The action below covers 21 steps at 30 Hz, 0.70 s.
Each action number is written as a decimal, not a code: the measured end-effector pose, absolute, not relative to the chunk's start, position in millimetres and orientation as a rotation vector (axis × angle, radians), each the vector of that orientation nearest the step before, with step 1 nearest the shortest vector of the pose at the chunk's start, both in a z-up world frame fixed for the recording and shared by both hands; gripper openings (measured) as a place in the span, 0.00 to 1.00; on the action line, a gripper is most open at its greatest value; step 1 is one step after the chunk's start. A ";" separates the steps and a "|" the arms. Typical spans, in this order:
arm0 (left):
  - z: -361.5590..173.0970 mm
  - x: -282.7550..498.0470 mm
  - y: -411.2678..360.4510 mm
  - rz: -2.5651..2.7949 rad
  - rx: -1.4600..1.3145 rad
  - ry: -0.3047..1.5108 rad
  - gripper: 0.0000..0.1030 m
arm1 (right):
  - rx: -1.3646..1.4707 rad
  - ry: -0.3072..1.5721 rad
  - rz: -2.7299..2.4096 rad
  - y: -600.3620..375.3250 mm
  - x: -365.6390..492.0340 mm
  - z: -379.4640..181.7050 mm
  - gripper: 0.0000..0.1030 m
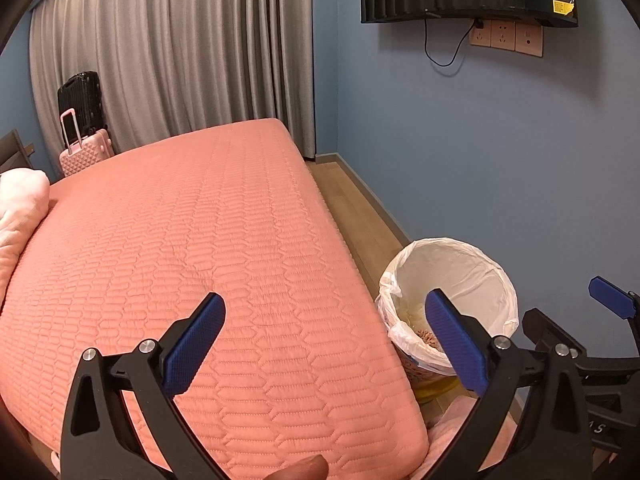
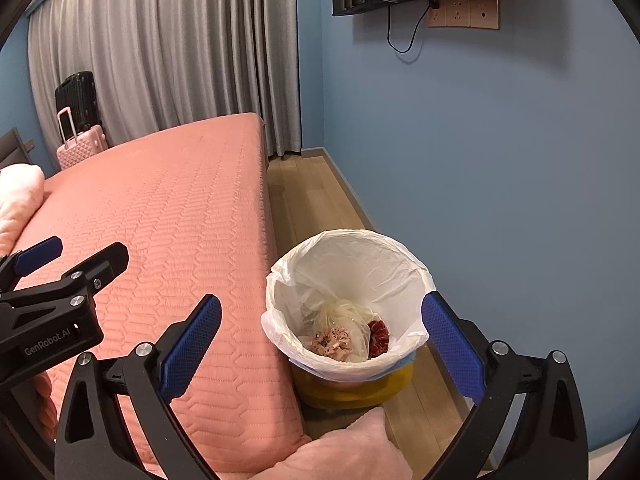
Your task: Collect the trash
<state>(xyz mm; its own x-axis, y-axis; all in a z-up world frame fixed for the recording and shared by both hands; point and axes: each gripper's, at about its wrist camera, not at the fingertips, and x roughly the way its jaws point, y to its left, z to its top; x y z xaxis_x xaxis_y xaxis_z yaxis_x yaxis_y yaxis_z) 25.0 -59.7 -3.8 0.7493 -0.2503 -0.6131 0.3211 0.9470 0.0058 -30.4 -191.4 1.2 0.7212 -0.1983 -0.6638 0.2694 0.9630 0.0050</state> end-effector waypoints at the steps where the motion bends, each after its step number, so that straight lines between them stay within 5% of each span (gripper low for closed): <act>1: -4.4 25.0 -61.1 -0.312 0.113 0.659 0.93 | 0.103 0.721 -0.261 -191.4 -30.6 0.6 0.95; 21: -13.7 19.5 -72.2 -0.272 0.132 0.696 0.93 | 0.092 0.741 -0.305 -198.1 -36.9 -7.8 0.95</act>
<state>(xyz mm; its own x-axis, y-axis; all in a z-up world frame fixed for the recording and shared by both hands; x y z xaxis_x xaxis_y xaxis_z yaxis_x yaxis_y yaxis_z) 19.5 -72.2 -13.7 0.7339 -0.2026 -0.6484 0.2899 0.9566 0.0293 -36.9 -198.1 -7.8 0.6962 -0.2403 -0.6765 0.3050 0.9520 -0.0244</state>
